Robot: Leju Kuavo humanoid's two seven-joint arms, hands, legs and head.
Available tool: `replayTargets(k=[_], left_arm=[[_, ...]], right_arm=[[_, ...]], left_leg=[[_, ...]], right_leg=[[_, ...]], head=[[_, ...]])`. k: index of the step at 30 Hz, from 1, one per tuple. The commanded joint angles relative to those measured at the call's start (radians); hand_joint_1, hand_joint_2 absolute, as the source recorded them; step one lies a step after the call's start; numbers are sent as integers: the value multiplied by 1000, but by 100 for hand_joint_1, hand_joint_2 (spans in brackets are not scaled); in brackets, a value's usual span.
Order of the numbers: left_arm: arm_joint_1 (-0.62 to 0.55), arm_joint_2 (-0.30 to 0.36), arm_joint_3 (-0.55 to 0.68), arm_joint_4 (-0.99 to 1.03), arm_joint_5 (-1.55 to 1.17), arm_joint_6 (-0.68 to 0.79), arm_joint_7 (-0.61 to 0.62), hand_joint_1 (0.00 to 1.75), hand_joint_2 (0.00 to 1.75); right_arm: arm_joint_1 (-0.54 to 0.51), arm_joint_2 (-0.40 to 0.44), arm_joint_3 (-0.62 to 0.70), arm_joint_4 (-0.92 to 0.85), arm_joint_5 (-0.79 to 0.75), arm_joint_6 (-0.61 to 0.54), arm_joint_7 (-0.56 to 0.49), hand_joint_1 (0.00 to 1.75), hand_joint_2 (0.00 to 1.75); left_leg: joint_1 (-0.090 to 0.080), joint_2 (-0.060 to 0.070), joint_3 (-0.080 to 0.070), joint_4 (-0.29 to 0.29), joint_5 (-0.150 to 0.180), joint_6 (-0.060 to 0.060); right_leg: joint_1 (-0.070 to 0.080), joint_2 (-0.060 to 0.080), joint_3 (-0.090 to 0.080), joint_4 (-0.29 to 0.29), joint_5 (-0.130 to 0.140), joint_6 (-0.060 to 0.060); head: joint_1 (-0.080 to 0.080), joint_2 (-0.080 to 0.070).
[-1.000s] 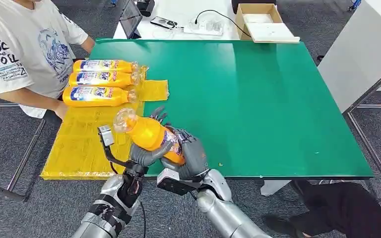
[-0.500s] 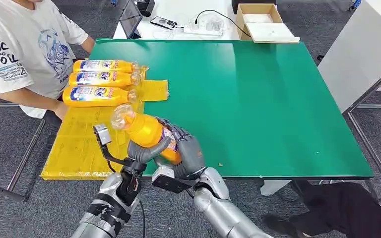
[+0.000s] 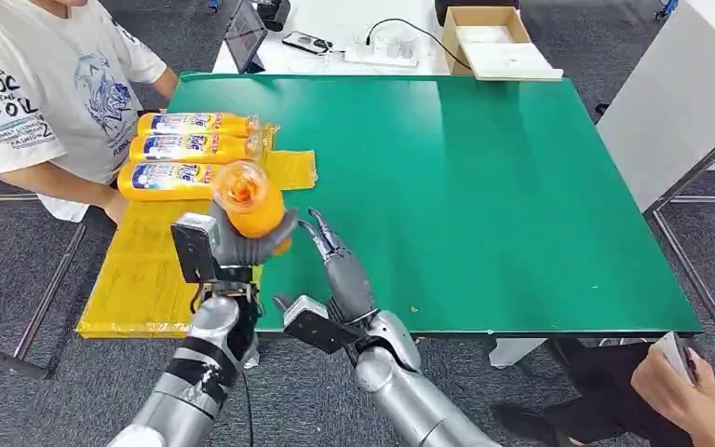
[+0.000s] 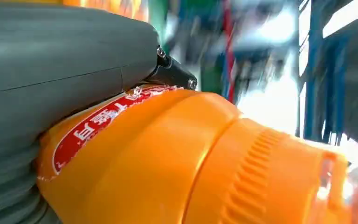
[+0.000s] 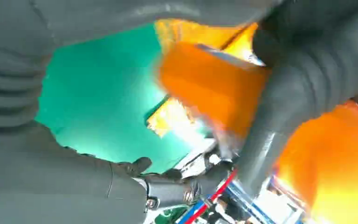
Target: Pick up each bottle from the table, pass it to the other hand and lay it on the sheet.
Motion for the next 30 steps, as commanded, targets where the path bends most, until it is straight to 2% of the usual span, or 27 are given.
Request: replayTargets(k=[1,2,4,5,6,8,11,12,13,14,16,20,24,28,30], left_arm=[[-164,81,131,285,-127,207,-11,175,175],[-165,82,135,301,-140,241,-11,175,175],[-169,89,158,333,-126,221,-11,175,175],[-168,95,153,350,-159,282,-11,175,175],[-169,101,155,371,-160,280,-11,175,175],[-170,87,319,404,-428,302,-11,175,175],[-169,82,431,417,-686,302,11,175,175],[-157,84,454,397,-920,302,98,175,175],[-156,83,478,396,-996,302,121,175,175],[-151,104,470,408,-1181,302,207,175,175],[-153,107,469,414,-1209,302,218,175,175],[-141,154,444,430,-1405,302,307,175,175],[-150,189,401,497,-1450,302,354,175,175],[-199,190,465,659,-1402,302,329,175,175],[-199,190,465,659,-1402,302,329,175,175]], right_arm=[[56,-21,-39,-179,-71,-40,-33,0,0],[58,-21,-40,-183,-74,-43,-34,0,0],[65,-19,-40,-186,-89,-41,-38,0,0],[65,-21,-34,-184,-96,-38,-39,0,0],[66,-21,-32,-182,-98,-39,-40,0,0],[66,-19,-25,-184,-114,-41,-54,0,0],[67,-20,-23,-197,-124,-49,-62,0,0],[68,-21,-22,-206,-136,-49,-65,0,0],[67,-22,-21,-210,-140,-50,-65,0,0],[64,-25,-17,-217,-147,-48,-65,0,0],[63,-26,-17,-218,-150,-48,-65,0,0],[56,-32,-5,-218,-163,-36,-65,0,0],[52,-32,1,-204,-173,-20,-63,0,0],[50,-39,20,-195,-178,-33,-50,0,0],[50,-39,20,-195,-178,-33,-50,0,0]], left_leg=[[0,0,3,-1,-1,0],[1,2,7,-1,-2,0],[0,2,3,-1,-1,0],[0,2,6,-1,-2,0],[1,3,5,-1,-2,0],[1,2,6,-1,-2,0],[1,3,4,0,-1,0],[1,4,6,0,-2,0],[1,4,6,0,-2,0],[1,4,4,0,-1,0],[1,3,4,0,-1,0],[1,4,6,0,-2,0],[1,3,6,-1,-2,0],[1,2,5,0,-2,0],[1,2,7,-1,-2,0]], right_leg=[[1,0,3,0,-1,-2],[1,1,7,-1,-2,-3],[0,0,3,0,-1,-1],[1,0,6,-1,-2,-2],[0,0,5,-1,-1,-2],[1,0,7,-1,-2,-3],[0,2,4,0,-1,-2],[0,2,6,0,-1,-3],[1,2,5,0,-1,-3],[0,2,3,0,-1,-2],[0,2,3,0,-1,-2],[1,2,6,-1,-1,-3],[1,1,5,-1,-1,-2],[1,1,5,0,-2,-2],[1,0,7,-1,-2,-3]], head=[[0,0],[0,0],[0,0],[0,0],[0,0],[0,0],[0,0],[0,0],[0,0],[0,0],[0,0],[0,0],[0,0],[0,0],[0,0]])
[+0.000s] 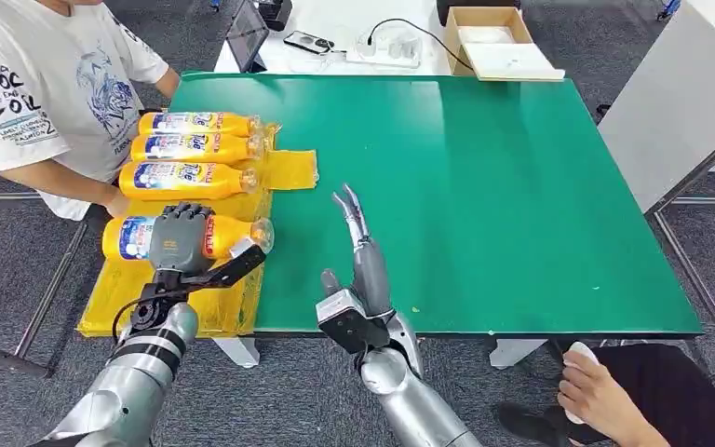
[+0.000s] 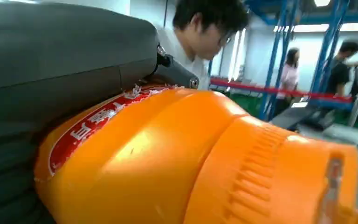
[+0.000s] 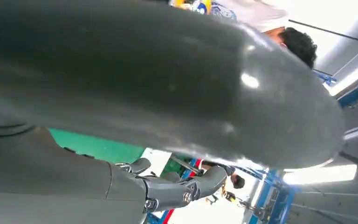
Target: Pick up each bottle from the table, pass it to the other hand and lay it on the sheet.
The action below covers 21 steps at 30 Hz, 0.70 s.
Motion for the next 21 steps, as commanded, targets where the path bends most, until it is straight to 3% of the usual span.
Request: replayTargets(k=[1,6,9,14,15,16,17,18,21], left_arm=[[-95,47,64,282,20,0,-4,175,175],[-100,45,68,300,27,-1,2,175,175],[-101,72,-1,338,-46,-9,73,175,175],[-95,72,27,355,9,-94,68,175,175],[-95,71,29,357,14,-105,71,115,175],[-96,70,33,357,23,-123,70,2,175],[-95,68,27,352,21,-122,76,0,175],[-97,65,31,351,28,-124,75,0,0],[-105,57,27,349,35,-135,76,0,0]], right_arm=[[-31,-37,39,33,-10,-5,14,0,0],[-29,-37,38,32,-10,-3,14,0,0],[-27,-34,32,42,-12,18,14,0,0],[-26,-31,31,71,-5,40,17,0,0],[-24,-31,31,74,-4,41,17,0,0],[-22,-30,30,75,-1,41,17,0,0],[-22,-29,28,78,4,44,20,0,0],[-21,-29,27,78,5,43,21,0,0],[-20,-28,23,83,10,46,24,0,0]], left_leg=[[0,1,5,0,-2,0],[0,0,2,0,-1,0],[1,0,5,0,-2,0],[0,0,4,-1,-1,0],[0,0,6,-1,-2,0],[0,0,6,-1,-1,0],[1,1,8,-1,-3,0],[0,1,6,-1,-2,0],[0,0,8,-1,-1,0]], right_leg=[[1,0,5,-1,-1,-2],[1,-1,2,-1,0,-1],[1,-1,6,-1,-2,-3],[1,0,4,-1,-1,-2],[1,-1,7,-1,-2,-3],[1,0,6,-1,-1,-2],[2,1,9,-2,-2,-3],[1,0,7,-1,-1,-2],[1,0,8,-1,-1,-2]], head=[[0,0],[0,0],[0,0],[0,0],[0,0],[0,0],[0,0],[0,0],[0,0]])
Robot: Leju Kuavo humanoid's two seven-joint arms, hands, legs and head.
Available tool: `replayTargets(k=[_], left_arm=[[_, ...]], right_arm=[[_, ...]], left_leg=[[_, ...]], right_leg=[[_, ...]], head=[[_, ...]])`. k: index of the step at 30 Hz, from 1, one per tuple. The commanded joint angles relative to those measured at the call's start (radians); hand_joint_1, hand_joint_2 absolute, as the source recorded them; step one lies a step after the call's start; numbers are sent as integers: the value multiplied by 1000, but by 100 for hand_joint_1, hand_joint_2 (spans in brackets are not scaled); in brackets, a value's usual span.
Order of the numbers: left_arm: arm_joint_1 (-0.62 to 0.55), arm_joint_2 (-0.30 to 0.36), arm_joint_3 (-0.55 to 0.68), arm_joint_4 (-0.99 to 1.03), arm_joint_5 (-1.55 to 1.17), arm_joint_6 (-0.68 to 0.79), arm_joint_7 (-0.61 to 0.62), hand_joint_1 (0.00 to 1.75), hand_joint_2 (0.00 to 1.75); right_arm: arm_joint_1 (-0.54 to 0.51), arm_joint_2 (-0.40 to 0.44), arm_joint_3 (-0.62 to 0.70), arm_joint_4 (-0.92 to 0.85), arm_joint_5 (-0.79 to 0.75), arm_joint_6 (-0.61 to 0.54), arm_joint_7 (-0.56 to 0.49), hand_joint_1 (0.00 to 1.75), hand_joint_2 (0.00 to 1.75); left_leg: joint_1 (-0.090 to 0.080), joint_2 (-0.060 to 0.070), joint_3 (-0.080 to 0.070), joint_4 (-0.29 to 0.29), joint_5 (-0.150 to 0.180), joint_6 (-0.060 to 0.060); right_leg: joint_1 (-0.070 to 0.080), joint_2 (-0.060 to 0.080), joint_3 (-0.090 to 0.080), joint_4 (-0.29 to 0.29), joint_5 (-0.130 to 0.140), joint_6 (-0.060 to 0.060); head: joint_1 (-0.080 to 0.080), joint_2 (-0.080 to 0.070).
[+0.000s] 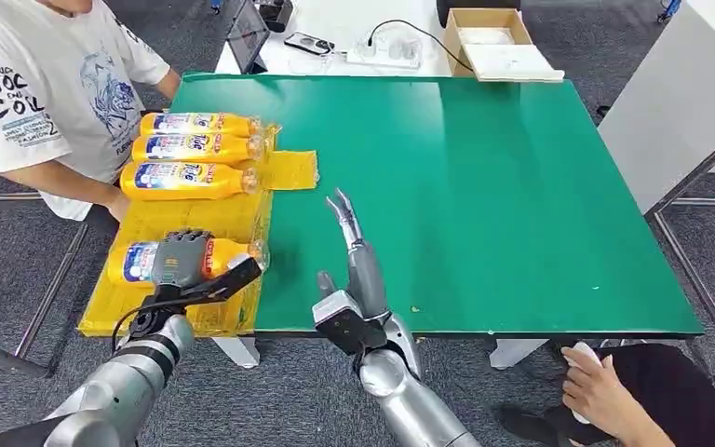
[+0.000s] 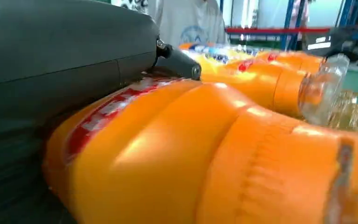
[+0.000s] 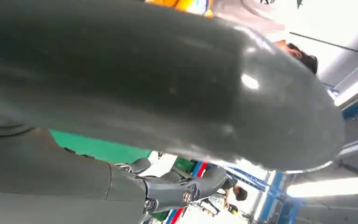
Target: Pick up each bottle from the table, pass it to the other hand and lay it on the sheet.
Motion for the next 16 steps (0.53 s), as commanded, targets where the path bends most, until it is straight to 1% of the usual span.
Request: replayTargets(k=[1,4,7,9,12,13,16], left_arm=[[-40,5,-2,97,26,-45,9,0,0],[-42,3,-3,94,30,-50,1,0,0],[-45,-20,24,82,99,-75,-83,0,0],[-46,-24,23,80,99,-74,-80,0,0],[-46,-24,23,80,99,-74,-80,0,0],[-47,-29,31,80,121,-100,-111,0,0],[-54,-56,70,63,221,-191,-196,0,0]], right_arm=[[-21,-28,11,71,9,6,11,0,0],[-21,-27,10,73,12,6,13,0,0],[-19,-28,2,74,24,5,16,0,0],[-18,-29,1,75,24,6,16,0,0],[-18,-29,1,75,24,6,16,0,0],[-18,-28,-2,75,25,5,18,0,0],[-16,-29,-13,77,35,7,18,0,0]], left_leg=[[1,1,5,0,-1,0],[0,-1,5,-1,-1,1],[0,-1,5,0,-1,1],[0,-1,6,0,-1,1],[0,-1,3,0,0,0],[0,-1,5,0,-1,1],[0,-2,4,0,0,1]], right_leg=[[1,-1,5,-1,-1,-2],[1,-2,5,-1,-1,-2],[0,-1,6,-1,-1,-2],[1,-2,7,-1,-2,-2],[0,-1,4,-1,0,-1],[0,-2,6,-1,-1,-2],[1,-3,5,-1,-1,-2]], head=[[0,0],[0,0],[0,0],[0,0],[0,0],[0,0],[0,0]])
